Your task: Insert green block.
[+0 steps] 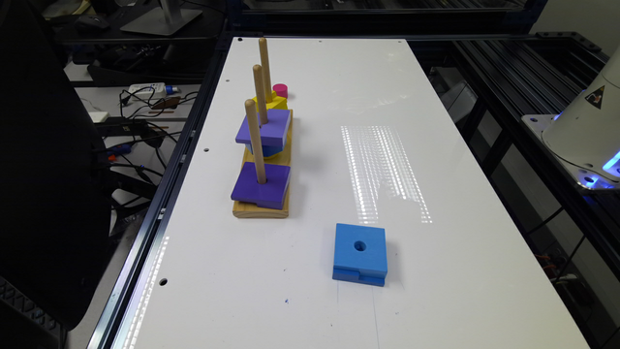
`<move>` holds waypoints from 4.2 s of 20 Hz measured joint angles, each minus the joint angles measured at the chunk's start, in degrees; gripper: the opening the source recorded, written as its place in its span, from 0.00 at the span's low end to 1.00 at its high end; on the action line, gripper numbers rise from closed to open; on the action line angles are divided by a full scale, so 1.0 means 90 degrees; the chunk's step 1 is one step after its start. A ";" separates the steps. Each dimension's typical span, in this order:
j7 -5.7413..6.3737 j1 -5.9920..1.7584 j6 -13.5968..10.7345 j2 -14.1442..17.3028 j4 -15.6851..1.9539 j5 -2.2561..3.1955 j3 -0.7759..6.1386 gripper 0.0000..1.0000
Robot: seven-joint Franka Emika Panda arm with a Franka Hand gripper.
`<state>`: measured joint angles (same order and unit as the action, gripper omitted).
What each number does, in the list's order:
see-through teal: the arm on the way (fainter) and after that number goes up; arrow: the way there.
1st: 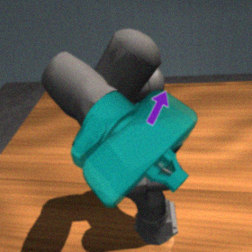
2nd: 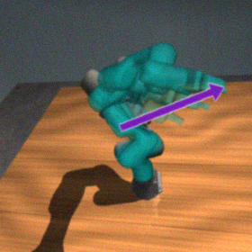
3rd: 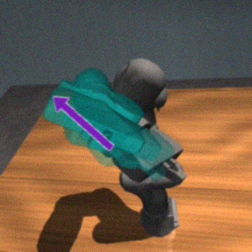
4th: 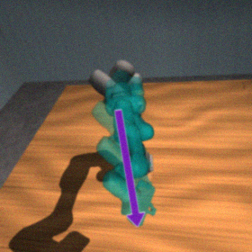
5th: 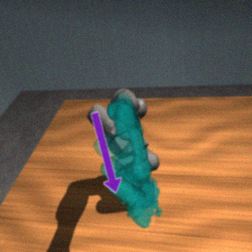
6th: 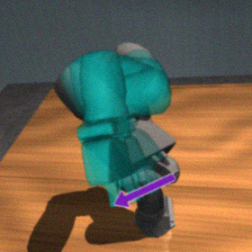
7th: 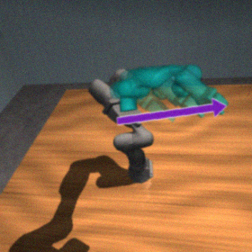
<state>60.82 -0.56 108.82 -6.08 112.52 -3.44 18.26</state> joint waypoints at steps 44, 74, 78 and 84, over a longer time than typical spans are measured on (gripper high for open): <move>-0.0165 -0.0267 0.0773 0.0756 0.0078 0.0185 -0.0008 0.00; -0.0380 -0.0586 0.1877 0.1800 0.0064 0.0524 -0.0032 0.00; -0.0380 -0.0589 0.1905 0.1837 0.0055 0.0543 -0.0039 0.00; -0.0382 -0.0589 0.1913 0.1843 0.0055 0.0548 -0.0045 0.00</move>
<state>57.38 -5.86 126.04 10.51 113.01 1.49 17.86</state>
